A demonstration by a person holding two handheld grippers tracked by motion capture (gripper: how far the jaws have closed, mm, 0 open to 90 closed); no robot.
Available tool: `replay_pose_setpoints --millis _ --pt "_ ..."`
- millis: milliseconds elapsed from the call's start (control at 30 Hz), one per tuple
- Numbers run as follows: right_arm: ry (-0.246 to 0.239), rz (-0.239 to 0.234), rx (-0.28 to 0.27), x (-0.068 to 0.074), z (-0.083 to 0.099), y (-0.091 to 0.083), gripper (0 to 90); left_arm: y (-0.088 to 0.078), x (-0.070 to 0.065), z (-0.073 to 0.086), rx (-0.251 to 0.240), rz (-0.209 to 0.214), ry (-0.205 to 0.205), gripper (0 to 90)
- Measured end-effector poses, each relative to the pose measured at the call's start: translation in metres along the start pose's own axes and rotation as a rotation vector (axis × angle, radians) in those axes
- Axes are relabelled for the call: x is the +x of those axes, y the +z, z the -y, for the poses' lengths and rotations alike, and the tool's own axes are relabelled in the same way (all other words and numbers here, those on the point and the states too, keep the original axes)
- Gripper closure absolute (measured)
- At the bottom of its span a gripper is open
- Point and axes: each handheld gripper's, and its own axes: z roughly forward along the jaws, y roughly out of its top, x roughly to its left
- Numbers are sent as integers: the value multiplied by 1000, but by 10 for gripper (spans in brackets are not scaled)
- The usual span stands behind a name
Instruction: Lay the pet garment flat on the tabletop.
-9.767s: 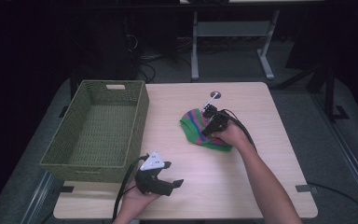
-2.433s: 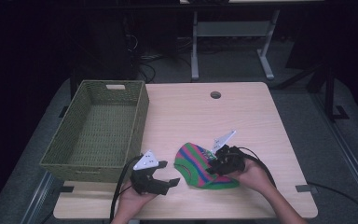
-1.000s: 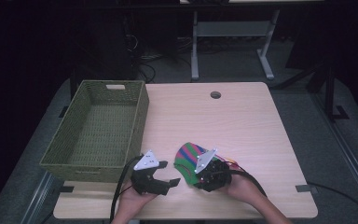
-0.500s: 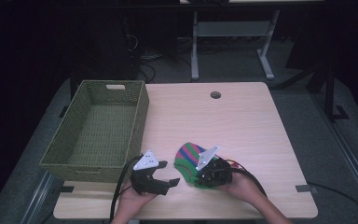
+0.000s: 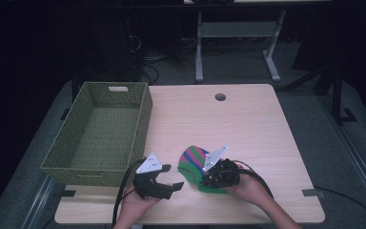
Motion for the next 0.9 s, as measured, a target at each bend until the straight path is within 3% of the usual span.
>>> replay_pose_setpoints --millis 267,900 --pt "11 1 -26 -3 0 -12 832 1 0 0 3 0 1 199" --pt "41 -7 -179 -8 8 -61 834 4 -1 -4 2 15 13 207"
